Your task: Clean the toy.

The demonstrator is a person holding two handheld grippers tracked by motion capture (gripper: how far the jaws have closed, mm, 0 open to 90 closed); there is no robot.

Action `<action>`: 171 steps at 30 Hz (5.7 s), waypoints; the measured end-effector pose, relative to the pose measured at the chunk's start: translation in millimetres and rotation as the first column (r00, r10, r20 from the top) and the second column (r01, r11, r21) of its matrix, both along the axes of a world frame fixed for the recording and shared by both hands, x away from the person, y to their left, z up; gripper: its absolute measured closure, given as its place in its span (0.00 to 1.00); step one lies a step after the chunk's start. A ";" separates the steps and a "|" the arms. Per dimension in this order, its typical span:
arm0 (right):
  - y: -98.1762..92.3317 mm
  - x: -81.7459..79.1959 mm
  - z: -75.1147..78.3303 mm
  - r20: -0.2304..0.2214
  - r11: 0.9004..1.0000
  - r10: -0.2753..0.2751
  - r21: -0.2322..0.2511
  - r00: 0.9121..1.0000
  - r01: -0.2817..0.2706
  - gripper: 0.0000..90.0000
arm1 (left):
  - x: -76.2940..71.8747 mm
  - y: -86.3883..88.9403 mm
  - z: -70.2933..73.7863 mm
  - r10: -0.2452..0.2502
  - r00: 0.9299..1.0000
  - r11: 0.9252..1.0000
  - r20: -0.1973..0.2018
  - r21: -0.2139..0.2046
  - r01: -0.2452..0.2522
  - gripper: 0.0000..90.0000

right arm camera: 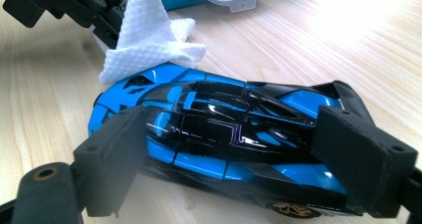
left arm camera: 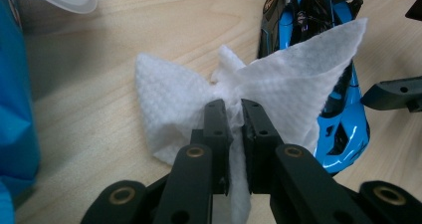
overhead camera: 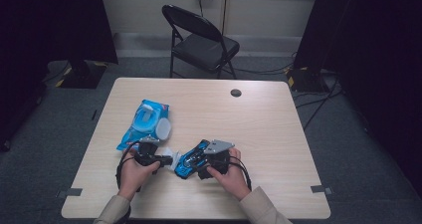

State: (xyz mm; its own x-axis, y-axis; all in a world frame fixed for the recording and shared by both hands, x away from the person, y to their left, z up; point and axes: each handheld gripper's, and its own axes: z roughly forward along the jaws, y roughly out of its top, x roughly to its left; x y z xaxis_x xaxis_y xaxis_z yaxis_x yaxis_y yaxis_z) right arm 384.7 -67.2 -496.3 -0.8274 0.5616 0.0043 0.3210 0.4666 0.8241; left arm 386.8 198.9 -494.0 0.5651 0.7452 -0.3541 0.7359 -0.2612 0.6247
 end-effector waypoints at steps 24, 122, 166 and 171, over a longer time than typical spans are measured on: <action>-1.7 2.0 0.4 0.001 1.000 -0.011 -0.008 1.000 0.011 0.15 | 7.7 -11.4 3.2 -0.021 1.000 0.998 0.008 0.060 0.020 0.92; -4.5 2.9 -0.7 0.001 1.000 0.013 0.007 1.000 -0.013 0.15 | 83.4 -88.5 3.1 -0.001 0.996 1.000 0.084 -0.010 0.002 0.92; -1.6 0.7 -0.6 0.000 1.000 0.020 0.009 1.000 -0.020 0.15 | 7.8 -11.8 3.7 -0.014 1.000 0.997 0.020 0.075 0.013 0.91; -2.1 1.1 -0.7 0.002 1.000 0.018 0.008 1.000 -0.018 0.15 | 9.2 -14.6 2.5 -0.009 1.000 0.997 0.030 0.076 0.006 0.91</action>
